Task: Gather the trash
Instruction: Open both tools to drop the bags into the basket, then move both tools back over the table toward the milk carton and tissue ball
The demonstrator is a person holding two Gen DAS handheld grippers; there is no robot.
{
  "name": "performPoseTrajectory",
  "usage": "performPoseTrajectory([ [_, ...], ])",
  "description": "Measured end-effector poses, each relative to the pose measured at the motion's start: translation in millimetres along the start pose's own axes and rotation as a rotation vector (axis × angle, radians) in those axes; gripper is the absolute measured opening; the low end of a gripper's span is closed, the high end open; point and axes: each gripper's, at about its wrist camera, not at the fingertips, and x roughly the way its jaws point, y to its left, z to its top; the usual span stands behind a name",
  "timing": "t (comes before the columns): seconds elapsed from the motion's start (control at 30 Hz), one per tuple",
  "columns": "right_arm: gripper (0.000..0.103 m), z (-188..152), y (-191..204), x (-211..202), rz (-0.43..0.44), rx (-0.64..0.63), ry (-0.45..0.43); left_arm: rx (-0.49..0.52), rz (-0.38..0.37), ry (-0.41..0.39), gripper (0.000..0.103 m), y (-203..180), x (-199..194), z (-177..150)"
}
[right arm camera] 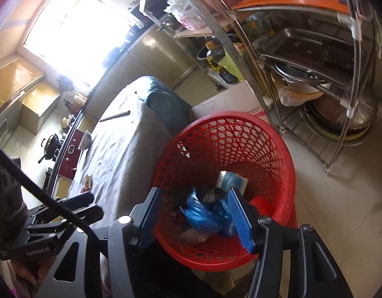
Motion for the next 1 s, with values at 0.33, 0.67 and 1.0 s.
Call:
performPoseTrajectory([
  [0.33,0.06,-7.6,60.0,16.6,0.053,-0.123,0.038,-0.133,0.114,-0.092,0.061,64.9,-65.0,-81.2],
  [0.67,0.06,-29.4,144.9,47.1,0.123,-0.274,0.116,-0.392,0.233,-0.153,0.061,143.1,-110.1,-160.4],
  [1.0,0.06,-55.6,214.9,64.7,0.133,-0.437,0.172,-0.534,0.255,-0.158,0.061,188.3,-117.3,-211.4],
])
